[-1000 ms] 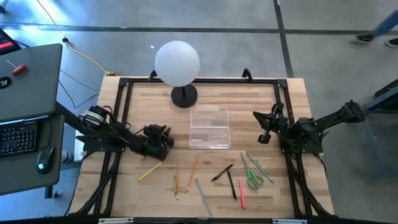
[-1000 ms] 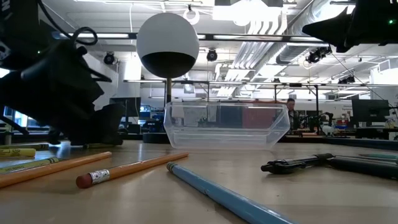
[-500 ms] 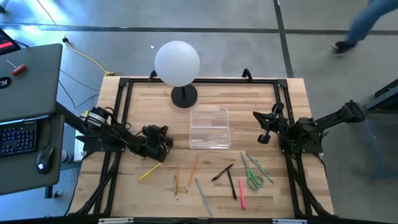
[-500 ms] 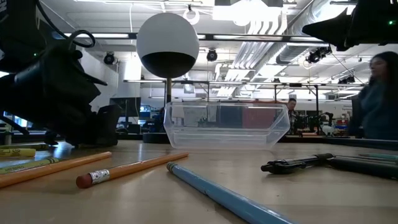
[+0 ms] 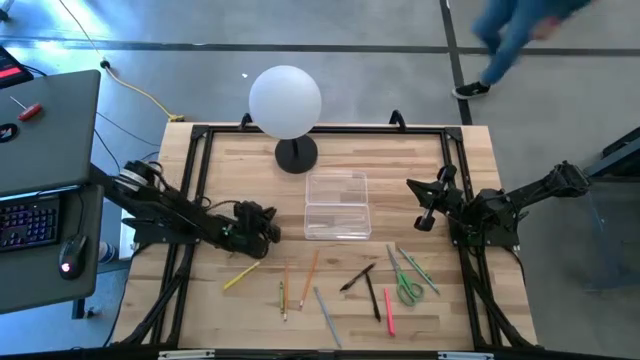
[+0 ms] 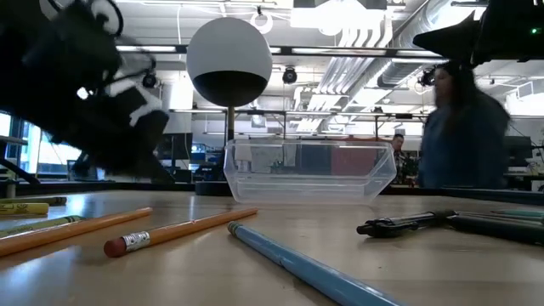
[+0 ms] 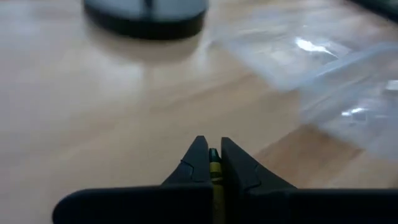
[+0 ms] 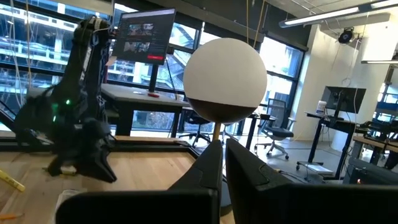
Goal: Pick & place school supplies into a supply box
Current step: Put the green crayon into the transparent supply box
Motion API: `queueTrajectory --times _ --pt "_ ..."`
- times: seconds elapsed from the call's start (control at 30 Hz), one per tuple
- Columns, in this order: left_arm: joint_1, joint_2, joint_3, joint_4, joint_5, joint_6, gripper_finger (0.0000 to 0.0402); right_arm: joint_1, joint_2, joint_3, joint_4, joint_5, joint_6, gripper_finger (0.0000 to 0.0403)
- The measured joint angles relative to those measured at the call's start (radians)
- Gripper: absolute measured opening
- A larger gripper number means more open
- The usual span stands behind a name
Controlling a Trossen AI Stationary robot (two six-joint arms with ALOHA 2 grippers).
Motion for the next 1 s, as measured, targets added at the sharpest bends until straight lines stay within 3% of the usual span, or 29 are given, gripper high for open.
queueTrajectory --times 0.17,0.23,0.47,0.7,1.0 --pt "0.005 -0.171 0.0 0.145 0.031 0.387 0.0036 0.0 0.0 0.0 0.0 0.0 0.0 0.0" --pt "0.032 -0.237 0.0 0.203 0.094 0.525 0.0039 0.0 0.0 0.0 0.0 0.0 0.0 0.0" --pt "0.25 -0.322 0.086 0.204 0.611 0.694 0.0037 0.0 0.0 0.0 0.0 0.0 0.0 0.0" --pt "0.393 -0.099 0.34 0.103 0.858 0.857 0.0043 0.0 0.0 0.0 0.005 -0.003 0.0 0.0" --pt "0.407 0.291 0.633 0.054 0.966 0.867 0.0046 0.0 0.0 0.0 0.0 -0.003 0.0 0.0"
